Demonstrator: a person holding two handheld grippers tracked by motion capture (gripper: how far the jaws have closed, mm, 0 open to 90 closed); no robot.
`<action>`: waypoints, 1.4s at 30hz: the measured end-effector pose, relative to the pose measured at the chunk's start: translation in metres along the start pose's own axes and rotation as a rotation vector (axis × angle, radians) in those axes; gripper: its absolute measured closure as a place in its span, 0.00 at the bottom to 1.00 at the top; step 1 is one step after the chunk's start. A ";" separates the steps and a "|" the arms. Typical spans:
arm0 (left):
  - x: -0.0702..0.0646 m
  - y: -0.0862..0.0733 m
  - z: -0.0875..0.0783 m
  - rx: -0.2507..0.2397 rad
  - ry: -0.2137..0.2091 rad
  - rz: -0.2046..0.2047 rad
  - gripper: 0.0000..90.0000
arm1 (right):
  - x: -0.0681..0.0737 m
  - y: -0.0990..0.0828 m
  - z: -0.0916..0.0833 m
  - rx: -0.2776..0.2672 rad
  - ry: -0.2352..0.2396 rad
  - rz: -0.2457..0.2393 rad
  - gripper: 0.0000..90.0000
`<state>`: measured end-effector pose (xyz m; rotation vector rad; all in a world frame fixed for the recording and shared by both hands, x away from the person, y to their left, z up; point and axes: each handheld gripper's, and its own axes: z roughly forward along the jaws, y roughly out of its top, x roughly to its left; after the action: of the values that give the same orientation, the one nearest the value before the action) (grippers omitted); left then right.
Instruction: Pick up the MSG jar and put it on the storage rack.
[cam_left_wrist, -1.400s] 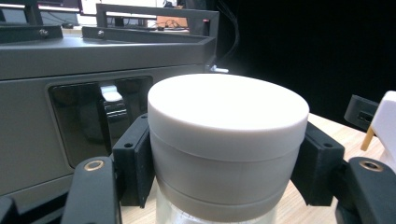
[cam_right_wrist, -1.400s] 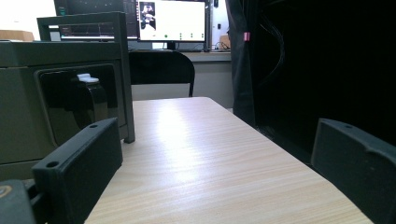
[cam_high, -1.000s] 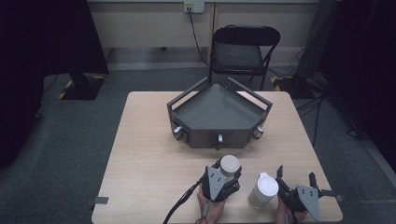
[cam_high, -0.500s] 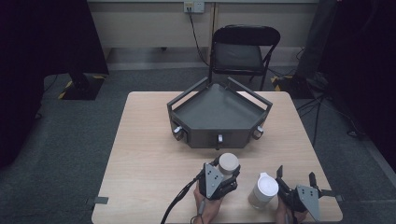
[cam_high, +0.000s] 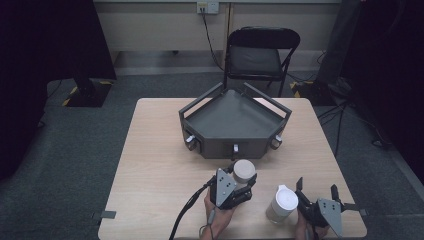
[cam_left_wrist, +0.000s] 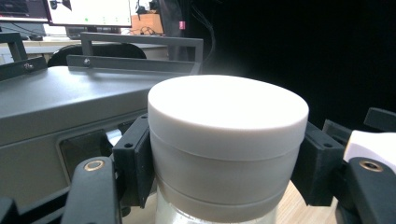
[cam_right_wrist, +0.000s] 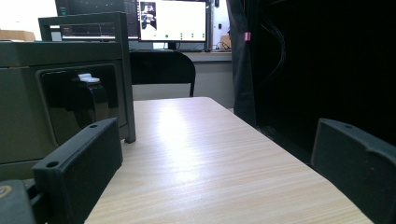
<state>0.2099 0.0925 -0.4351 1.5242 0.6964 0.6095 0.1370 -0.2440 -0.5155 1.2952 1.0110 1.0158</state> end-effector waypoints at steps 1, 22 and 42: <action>0.003 0.002 0.000 -0.001 -0.009 0.001 0.38 | 0.000 0.000 0.000 0.000 0.000 0.000 0.00; 0.051 0.055 0.008 -0.045 -0.027 -0.028 0.38 | 0.000 0.000 0.000 -0.001 0.000 -0.001 0.00; 0.067 0.110 0.048 -0.057 0.182 -0.046 0.38 | 0.000 0.000 0.000 -0.001 0.002 0.000 0.00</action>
<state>0.2979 0.1068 -0.3302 1.4072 0.8436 0.7334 0.1369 -0.2444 -0.5157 1.2934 1.0126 1.0174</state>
